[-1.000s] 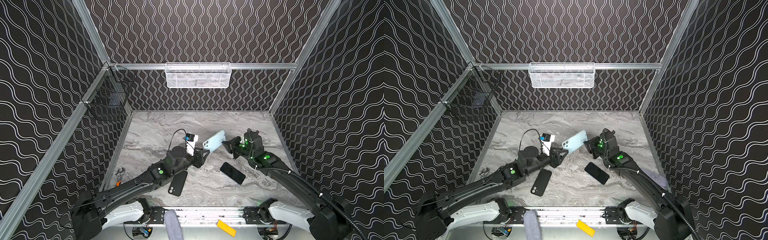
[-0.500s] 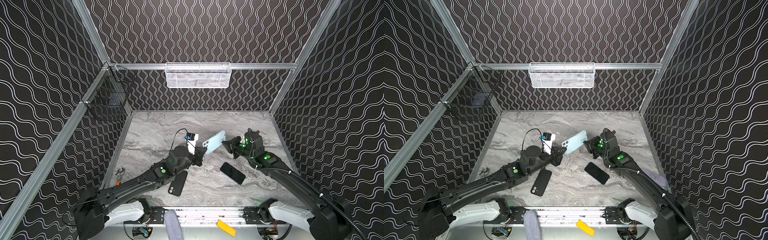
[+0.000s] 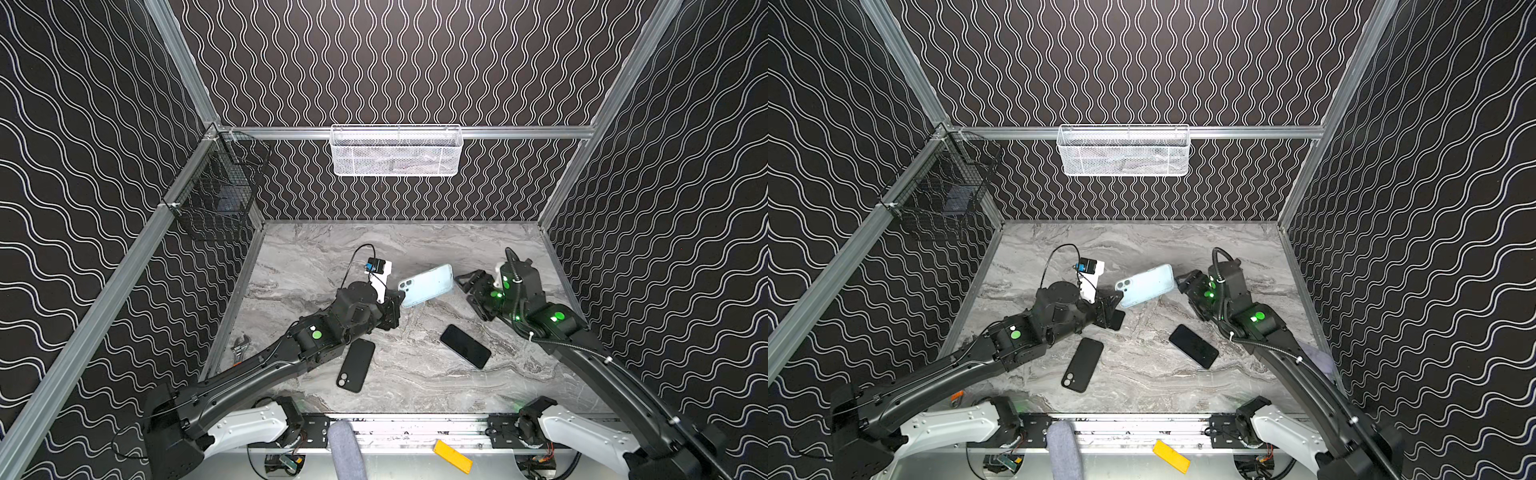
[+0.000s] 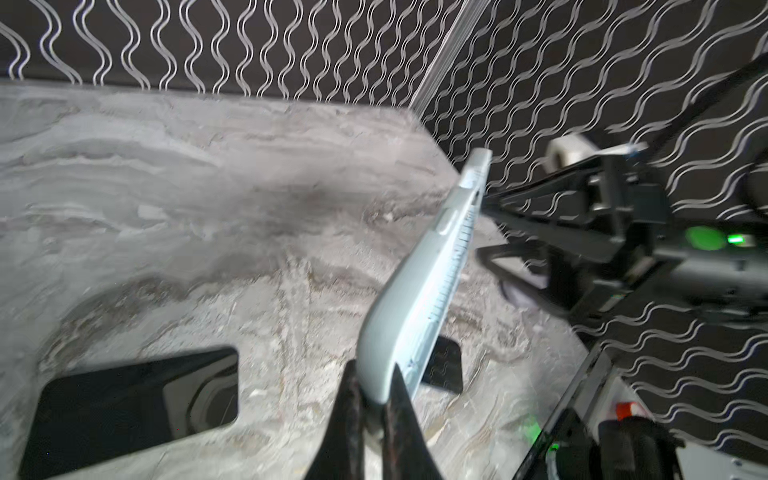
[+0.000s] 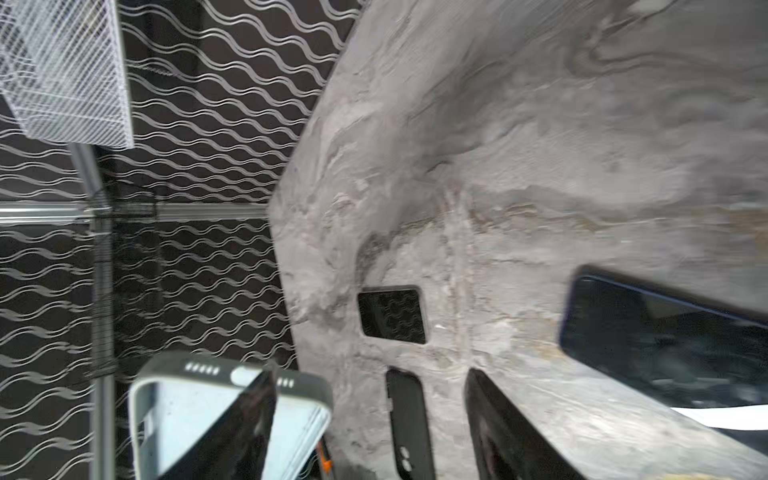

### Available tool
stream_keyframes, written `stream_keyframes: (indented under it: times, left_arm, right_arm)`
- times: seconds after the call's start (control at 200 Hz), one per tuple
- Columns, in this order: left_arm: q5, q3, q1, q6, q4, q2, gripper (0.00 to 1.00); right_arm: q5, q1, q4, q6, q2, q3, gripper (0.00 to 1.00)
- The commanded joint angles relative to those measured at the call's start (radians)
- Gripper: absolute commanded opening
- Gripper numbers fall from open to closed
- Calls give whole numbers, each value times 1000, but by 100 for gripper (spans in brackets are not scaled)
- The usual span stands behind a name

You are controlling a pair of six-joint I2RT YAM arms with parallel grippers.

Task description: Put the phone into the phone case

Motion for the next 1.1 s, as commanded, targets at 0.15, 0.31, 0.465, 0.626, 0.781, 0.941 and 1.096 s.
stream_keyframes:
  times: [0.15, 0.31, 0.465, 0.626, 0.781, 0.941, 1.096]
  left_arm:
    - [245, -106, -1, -83, -238, 30, 0]
    - [280, -196, -1, -119, -262, 27, 0]
    - [327, -243, -1, -142, -249, 46, 3]
    - [359, -266, 0, -159, -218, 81, 6]
    - [363, -278, 1, -178, -176, 114, 9]
    - [312, -314, 29, -168, -158, 148, 21]
    - [303, -354, 88, -157, -124, 151, 32]
  right_arm:
    - [350, -1, -296, -197, -147, 49, 82]
    - [366, 0, -320, -246, -112, 104, 84]
    - [315, -1, -276, -260, -96, 79, 84]
    - [286, -2, -254, -262, -99, 38, 84]
    - [281, -1, -256, -259, -117, 20, 84]
    - [278, -1, -259, -251, -140, -2, 84]
    - [276, -1, -264, -247, -151, -8, 84]
